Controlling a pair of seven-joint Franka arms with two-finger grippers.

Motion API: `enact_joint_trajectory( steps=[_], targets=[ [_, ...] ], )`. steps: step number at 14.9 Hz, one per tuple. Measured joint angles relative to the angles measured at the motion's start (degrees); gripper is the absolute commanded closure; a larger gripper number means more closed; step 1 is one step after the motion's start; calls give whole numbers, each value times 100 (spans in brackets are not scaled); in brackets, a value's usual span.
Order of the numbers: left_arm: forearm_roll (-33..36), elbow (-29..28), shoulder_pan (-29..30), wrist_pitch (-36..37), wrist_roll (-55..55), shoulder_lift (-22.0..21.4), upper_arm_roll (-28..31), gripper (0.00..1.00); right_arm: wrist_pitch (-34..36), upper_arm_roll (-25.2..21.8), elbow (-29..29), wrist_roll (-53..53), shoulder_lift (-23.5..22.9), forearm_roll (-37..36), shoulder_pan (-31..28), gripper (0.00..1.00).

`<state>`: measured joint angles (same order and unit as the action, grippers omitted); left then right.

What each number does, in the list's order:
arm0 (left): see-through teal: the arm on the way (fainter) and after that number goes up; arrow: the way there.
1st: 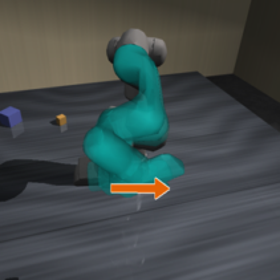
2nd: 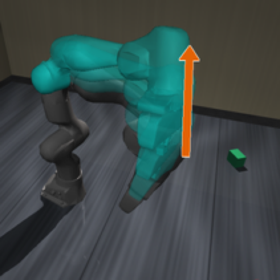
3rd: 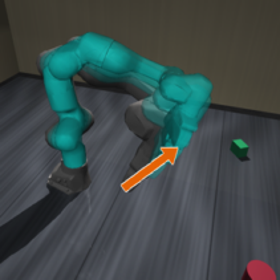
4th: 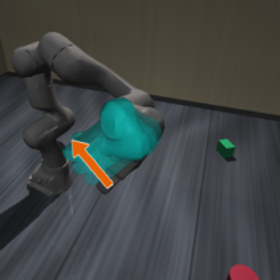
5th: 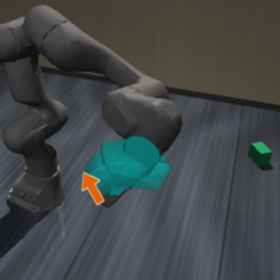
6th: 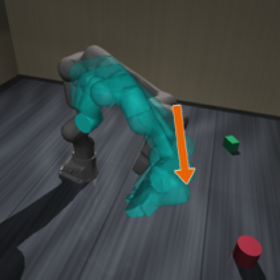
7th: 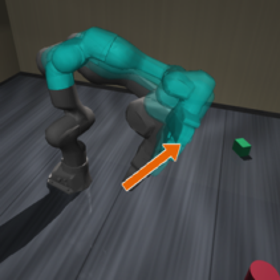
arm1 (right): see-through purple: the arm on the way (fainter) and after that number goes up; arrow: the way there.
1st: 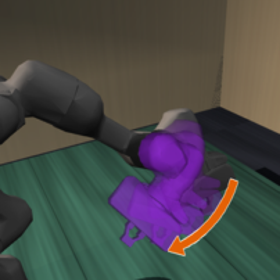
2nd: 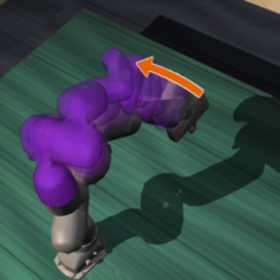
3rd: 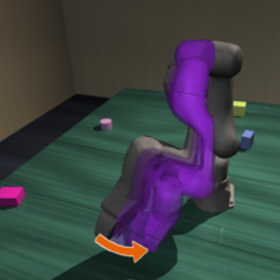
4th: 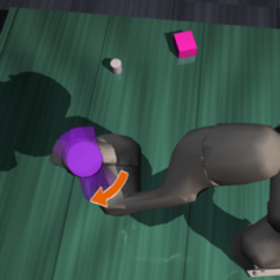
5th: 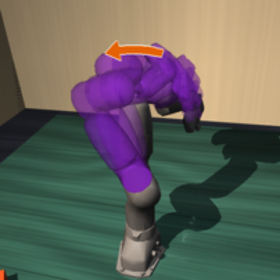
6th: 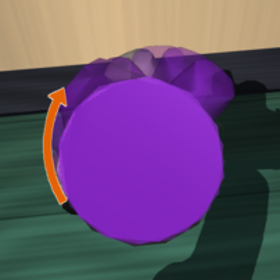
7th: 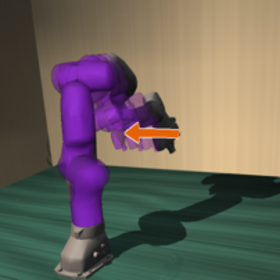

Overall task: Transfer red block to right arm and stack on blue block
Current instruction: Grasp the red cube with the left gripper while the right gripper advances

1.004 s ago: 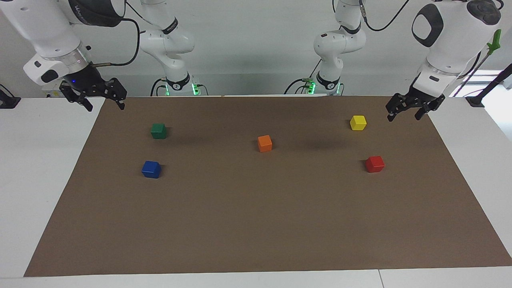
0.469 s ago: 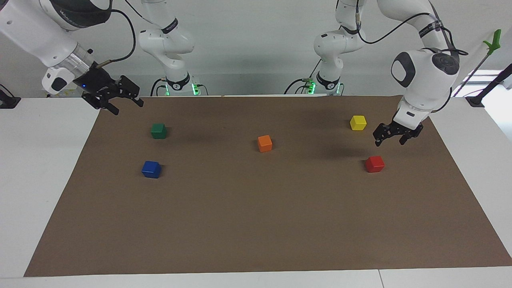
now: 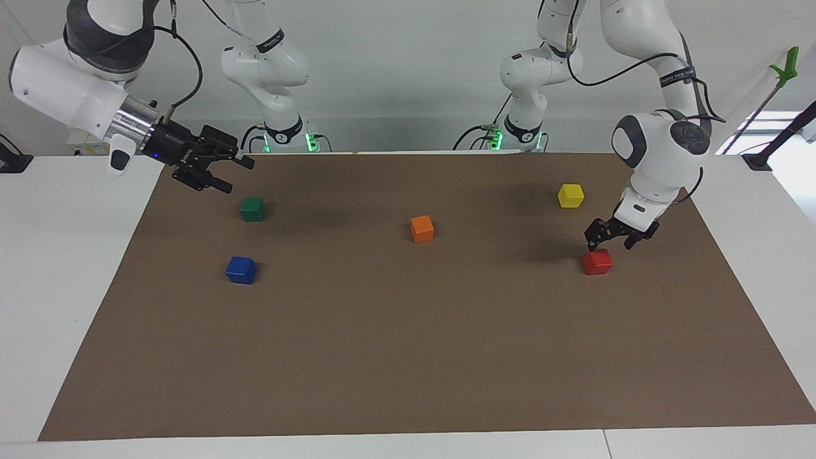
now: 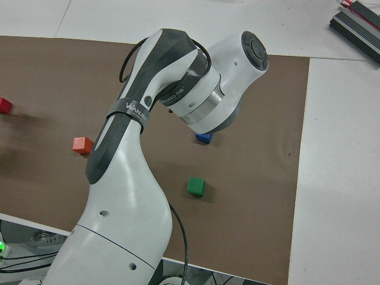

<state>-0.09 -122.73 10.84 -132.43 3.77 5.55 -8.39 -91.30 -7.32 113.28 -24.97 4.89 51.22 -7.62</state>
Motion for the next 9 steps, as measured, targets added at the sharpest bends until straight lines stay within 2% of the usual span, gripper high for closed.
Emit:
enact_joint_trajectory(
  steps=[4, 5, 7, 8, 9],
  targets=[
    [0, -327, 2, -433, 2, 92, -2, 2, 409, -4, 600, -683, 1, 1095, -161, 0],
    [0, -349, 2, -465, 2, 107, -4, 21, 478, -2, 750, -806, 2, 1354, -159, 0],
    [0, -378, 1, -488, 4, 123, -8, 50, 638, 2, 1097, -1062, 2, 1892, -152, 0],
    [0, -387, 1, -492, 4, 130, -8, 60, 745, 6, 1277, -1183, 1, 2165, -143, 0],
    [0, -395, 1, -495, 5, 134, -9, 76, 881, 9, 1452, -1313, 0, 2441, -131, 0]
  ],
)
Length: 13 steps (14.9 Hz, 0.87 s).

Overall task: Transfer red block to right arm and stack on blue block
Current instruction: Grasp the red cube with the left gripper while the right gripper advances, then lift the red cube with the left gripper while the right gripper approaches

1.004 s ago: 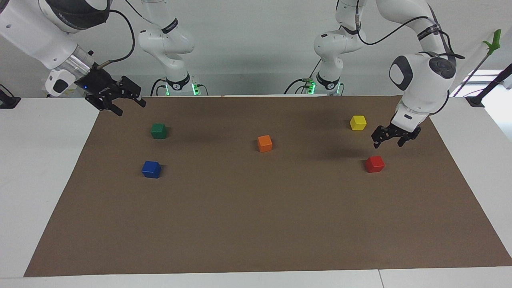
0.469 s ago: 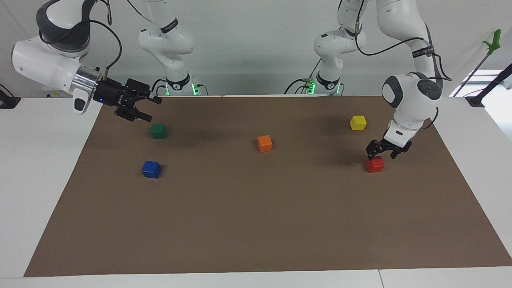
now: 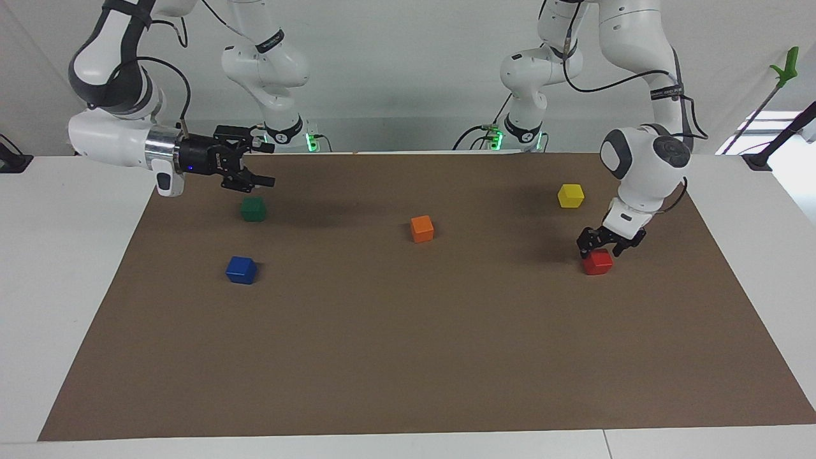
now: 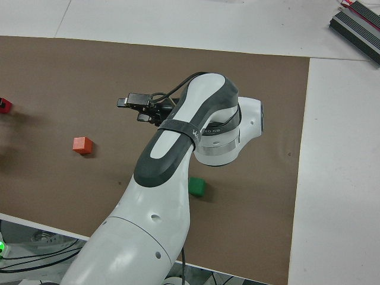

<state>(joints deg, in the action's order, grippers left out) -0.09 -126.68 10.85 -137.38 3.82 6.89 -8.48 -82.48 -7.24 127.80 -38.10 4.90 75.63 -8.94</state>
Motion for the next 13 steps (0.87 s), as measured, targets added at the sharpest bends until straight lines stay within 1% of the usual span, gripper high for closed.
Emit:
enact_joint_trajectory(
  steps=[1, 2, 7, 9, 11, 13],
  targets=[
    [0, -7, 0, -3, 2, 1, 0, 95, 130, 3, 156, -107, -1, 273, 20, 0],
    [0, -7, 0, -7, 4, 0, -1, 100, 244, 6, 293, -170, -2, 546, 48, 0],
    [0, -2, -10, -20, 4, -5, -24, 100, 835, 15, 869, -300, -52, 1904, 416, 0],
    [0, 56, -10, -103, -60, -56, -30, 100, 1245, 17, 999, -532, -275, 2187, 488, 0],
    [-2, 359, -6, -10, -480, -120, -20, 100, 1796, 17, 1047, -801, -652, 2344, 520, 0],
    [-2, 946, -12, 694, -1220, -161, -36, 100, 2275, 17, 1055, -947, -1035, 2634, 636, 0]
  ],
)
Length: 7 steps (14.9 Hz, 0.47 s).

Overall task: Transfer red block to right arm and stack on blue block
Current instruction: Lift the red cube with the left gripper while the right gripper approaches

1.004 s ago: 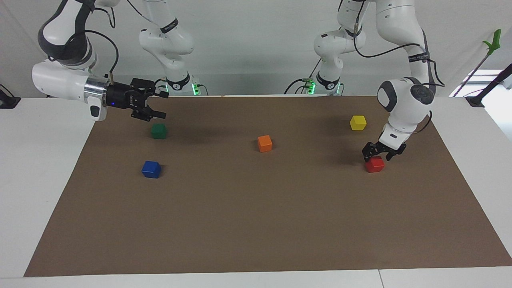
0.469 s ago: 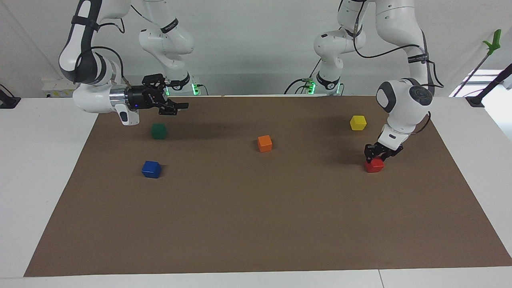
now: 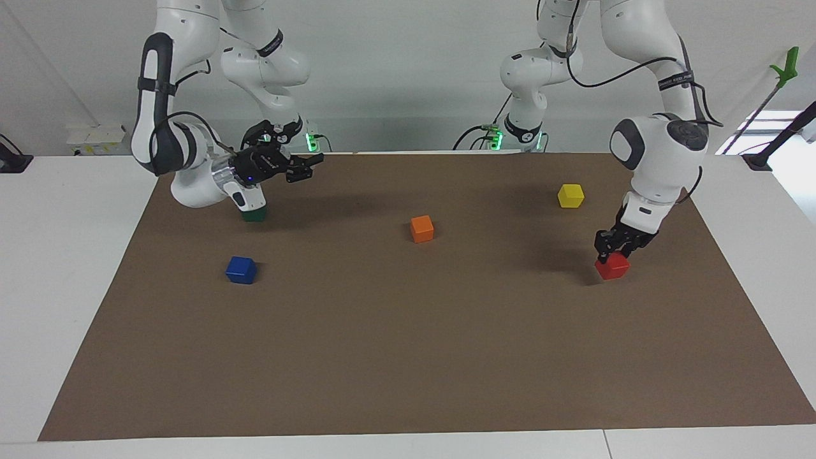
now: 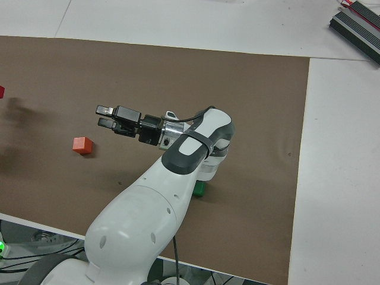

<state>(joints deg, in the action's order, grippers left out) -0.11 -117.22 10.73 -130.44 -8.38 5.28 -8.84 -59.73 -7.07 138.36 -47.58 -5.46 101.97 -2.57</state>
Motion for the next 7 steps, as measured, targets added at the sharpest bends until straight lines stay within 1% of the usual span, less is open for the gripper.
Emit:
enact_joint_trajectory(
  steps=[2, 4, 7],
  targets=[
    [-4, 608, -56, 807, -729, -12, -36, 100, 335, 2, 1, -68, -299, 460, 240, 0],
    [-96, 1049, -158, 1469, -1639, -12, -64, 100, 391, 7, -3, -102, -434, 913, 577, 0],
    [-817, 1614, -311, 2327, -2977, -1, -89, 100, 168, 13, -15, -104, -447, 1319, 959, 0]
  ],
)
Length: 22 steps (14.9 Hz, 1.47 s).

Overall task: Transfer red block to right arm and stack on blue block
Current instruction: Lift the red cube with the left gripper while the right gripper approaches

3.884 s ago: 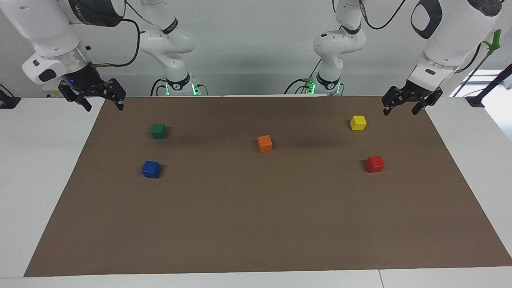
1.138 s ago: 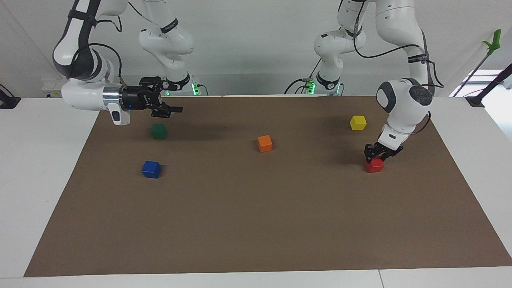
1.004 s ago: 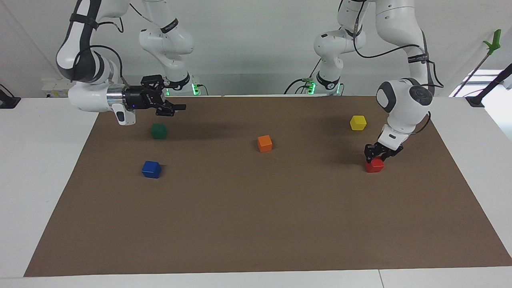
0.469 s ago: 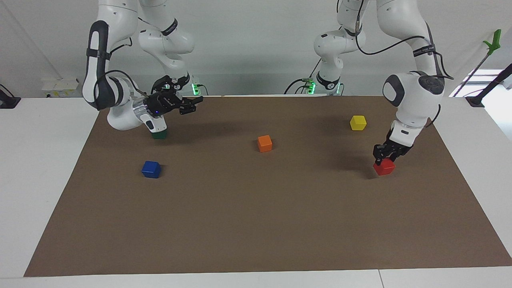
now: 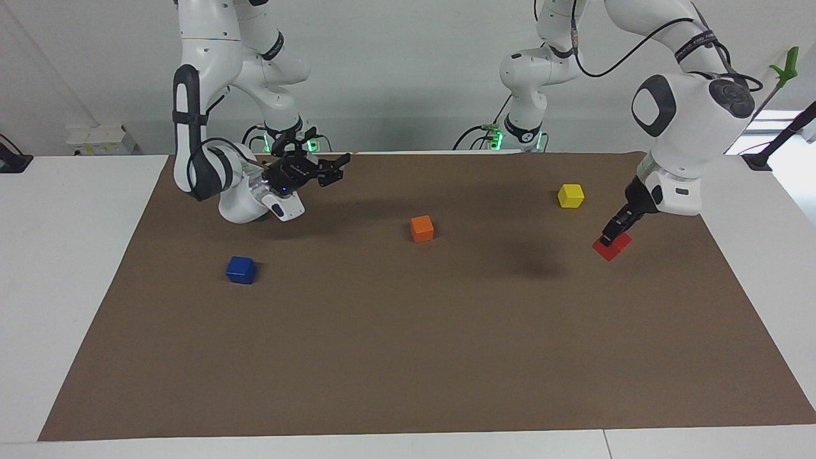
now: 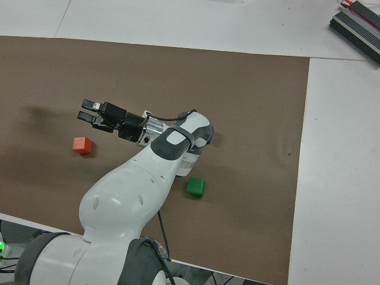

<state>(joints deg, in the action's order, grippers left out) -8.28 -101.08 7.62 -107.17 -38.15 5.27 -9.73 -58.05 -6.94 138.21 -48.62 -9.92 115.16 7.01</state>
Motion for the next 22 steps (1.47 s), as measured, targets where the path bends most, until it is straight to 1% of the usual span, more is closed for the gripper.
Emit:
enact_joint_trajectory(
  steps=[5, 7, 9, 11, 14, 17, 20, 22],
  targets=[
    [-1033, 1146, -10, 1638, -1962, 141, 9, 100, -386, 3, -30, 0, 0, 857, 573, 0],
    [-1415, 1546, -11, 2041, -2786, 256, -23, 100, -624, 5, -74, -11, -1, 1207, 847, 0],
    [-1821, 1690, -16, 2143, -3600, 324, -156, 100, -935, 8, -154, -139, -4, 1477, 1129, 0],
    [-2275, 1718, -20, 2145, -4576, 356, -256, 100, -1203, 12, -199, -286, -8, 1757, 1418, 0],
    [-2767, 1756, -39, 2149, -5416, 364, -308, 100, -1629, 18, -253, -512, -26, 2051, 1768, 0],
    [-3181, 1831, -42, 2151, -5937, 360, -368, 100, -1993, 17, -436, -575, -66, 2349, 1979, 0],
    [-3599, 1909, -40, 2170, -6086, 286, -362, 100, -2330, 19, -620, -576, -106, 2588, 2225, 0],
    [-3711, 1916, -41, 2265, -6104, 208, -370, 100, -2631, 19, -763, -577, -135, 2778, 2360, 0]
  ],
)
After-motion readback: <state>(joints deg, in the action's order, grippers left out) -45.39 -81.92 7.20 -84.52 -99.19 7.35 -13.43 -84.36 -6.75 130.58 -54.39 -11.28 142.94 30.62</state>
